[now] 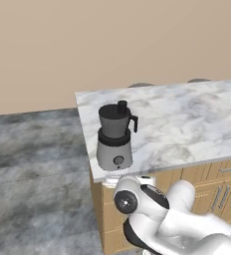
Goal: Grab the garlic and lime from the fridge, place them in the blender, close the lid, and turn on the blender to create a marinade.
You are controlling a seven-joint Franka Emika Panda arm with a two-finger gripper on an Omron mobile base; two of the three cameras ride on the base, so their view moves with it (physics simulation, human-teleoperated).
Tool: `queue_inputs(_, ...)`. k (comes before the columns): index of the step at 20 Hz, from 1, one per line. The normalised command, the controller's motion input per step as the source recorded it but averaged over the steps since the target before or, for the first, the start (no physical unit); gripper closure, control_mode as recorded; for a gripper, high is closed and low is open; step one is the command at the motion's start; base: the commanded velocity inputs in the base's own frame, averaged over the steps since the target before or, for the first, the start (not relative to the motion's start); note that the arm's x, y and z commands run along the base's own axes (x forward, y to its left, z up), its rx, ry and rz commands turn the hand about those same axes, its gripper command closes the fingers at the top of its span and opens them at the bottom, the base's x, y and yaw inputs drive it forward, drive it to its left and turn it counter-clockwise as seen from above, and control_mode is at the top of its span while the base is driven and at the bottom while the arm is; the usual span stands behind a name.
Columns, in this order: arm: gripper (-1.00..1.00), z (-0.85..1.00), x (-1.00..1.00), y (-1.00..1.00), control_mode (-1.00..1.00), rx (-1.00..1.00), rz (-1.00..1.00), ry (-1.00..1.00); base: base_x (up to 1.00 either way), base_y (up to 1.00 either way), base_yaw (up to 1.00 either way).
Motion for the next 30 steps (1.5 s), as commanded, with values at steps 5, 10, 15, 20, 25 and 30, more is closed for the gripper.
queue_inputs(5,1.0,-0.22,0.28,-0.32,-1.0,0.02,0.0,-0.1,0.0,0.0,0.0)
queue_inputs(10,1.0,0.0,0.36,-0.19,-1.0,0.0,0.02,-0.09,0.0,0.0,0.0)
queue_inputs(15,1.0,-0.05,0.44,-0.29,-1.0,0.0,0.09,-0.07,0.0,0.0,0.0)
queue_inputs(20,1.0,-0.33,0.26,-0.38,-1.0,0.0,0.09,-0.01,0.0,0.0,0.0)
queue_inputs(25,1.0,-0.4,0.27,-0.41,-1.0,0.0,0.09,0.0,0.0,0.0,0.0)
queue_inputs(30,1.0,-0.42,0.29,-0.44,-1.0,0.0,0.09,0.0,0.0,0.0,0.0)
